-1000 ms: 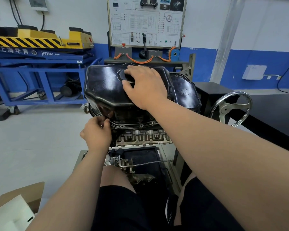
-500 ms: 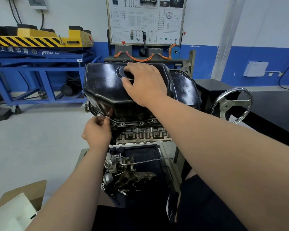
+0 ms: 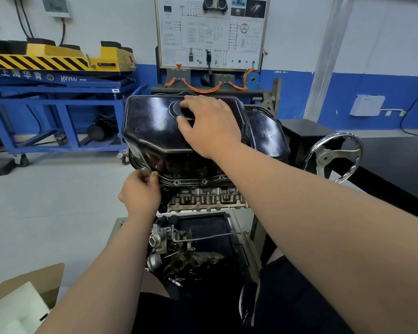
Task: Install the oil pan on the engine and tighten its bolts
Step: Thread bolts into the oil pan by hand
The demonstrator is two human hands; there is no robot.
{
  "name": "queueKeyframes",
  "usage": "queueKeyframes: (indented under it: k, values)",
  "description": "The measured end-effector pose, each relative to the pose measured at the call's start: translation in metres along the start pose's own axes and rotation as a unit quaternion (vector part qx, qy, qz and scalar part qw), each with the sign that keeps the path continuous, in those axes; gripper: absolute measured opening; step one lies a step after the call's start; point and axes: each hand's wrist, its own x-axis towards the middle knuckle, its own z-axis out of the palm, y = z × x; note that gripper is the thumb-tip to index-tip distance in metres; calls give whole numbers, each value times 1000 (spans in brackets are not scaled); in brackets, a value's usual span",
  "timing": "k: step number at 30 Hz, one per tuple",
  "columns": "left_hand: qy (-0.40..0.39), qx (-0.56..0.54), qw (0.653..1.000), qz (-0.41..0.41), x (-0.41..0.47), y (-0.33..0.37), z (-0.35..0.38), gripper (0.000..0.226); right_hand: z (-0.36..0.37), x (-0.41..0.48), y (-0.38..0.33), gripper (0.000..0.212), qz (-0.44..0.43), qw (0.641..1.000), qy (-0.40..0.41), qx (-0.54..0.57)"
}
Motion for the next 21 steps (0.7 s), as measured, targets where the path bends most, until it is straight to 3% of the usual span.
queueKeyframes:
  k: [3, 8, 15, 18, 21]
  values:
    - [4, 21, 999, 26, -2, -1, 1, 11, 0, 0, 0, 40, 1, 1000, -3, -1]
    - [4, -32, 998, -47, -2, -1, 1, 16, 1, 1, 0, 38, 0, 1000, 1, -1]
    - [-6, 10, 1000, -11, 1, 3, 2, 2, 2, 0, 1, 38, 3, 1000, 7, 5]
    - [23, -12, 998, -49, -5, 3, 6, 2, 2, 0, 1, 39, 3, 1000, 9, 5]
    - [39, -35, 993, -105, -5, 2, 9, 16, 3, 0, 1, 40, 4, 1000, 6, 4]
